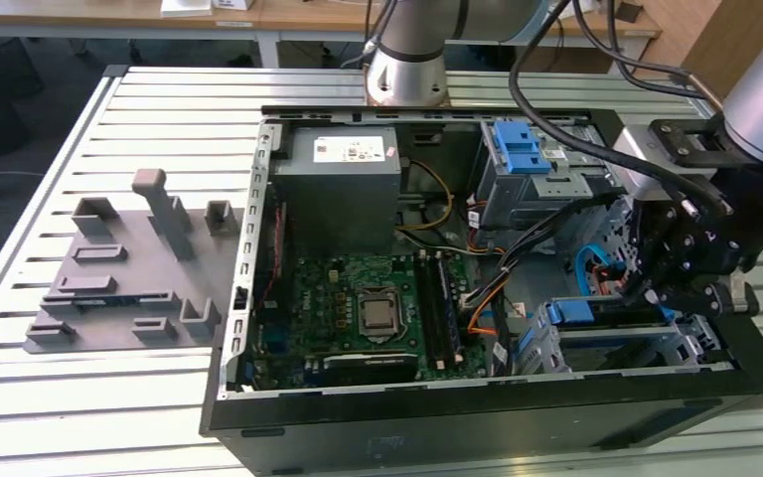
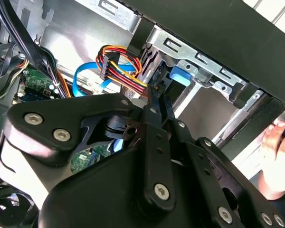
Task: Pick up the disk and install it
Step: 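Insert the first disk wire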
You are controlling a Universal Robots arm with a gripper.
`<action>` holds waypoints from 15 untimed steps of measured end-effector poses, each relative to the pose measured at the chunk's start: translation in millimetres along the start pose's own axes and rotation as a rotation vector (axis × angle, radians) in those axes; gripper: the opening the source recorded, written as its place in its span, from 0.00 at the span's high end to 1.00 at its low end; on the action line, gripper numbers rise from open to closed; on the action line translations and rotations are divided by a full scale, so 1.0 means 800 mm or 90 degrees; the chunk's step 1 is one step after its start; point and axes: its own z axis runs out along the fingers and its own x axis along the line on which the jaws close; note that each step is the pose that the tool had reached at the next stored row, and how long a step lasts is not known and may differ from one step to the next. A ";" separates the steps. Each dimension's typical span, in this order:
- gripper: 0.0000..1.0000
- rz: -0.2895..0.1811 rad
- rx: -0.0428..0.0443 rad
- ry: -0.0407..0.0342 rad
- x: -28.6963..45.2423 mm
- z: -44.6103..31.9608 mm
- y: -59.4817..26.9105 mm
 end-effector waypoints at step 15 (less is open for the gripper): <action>0.75 0.000 -0.0012 -0.0007 0.0003 -0.0048 -0.001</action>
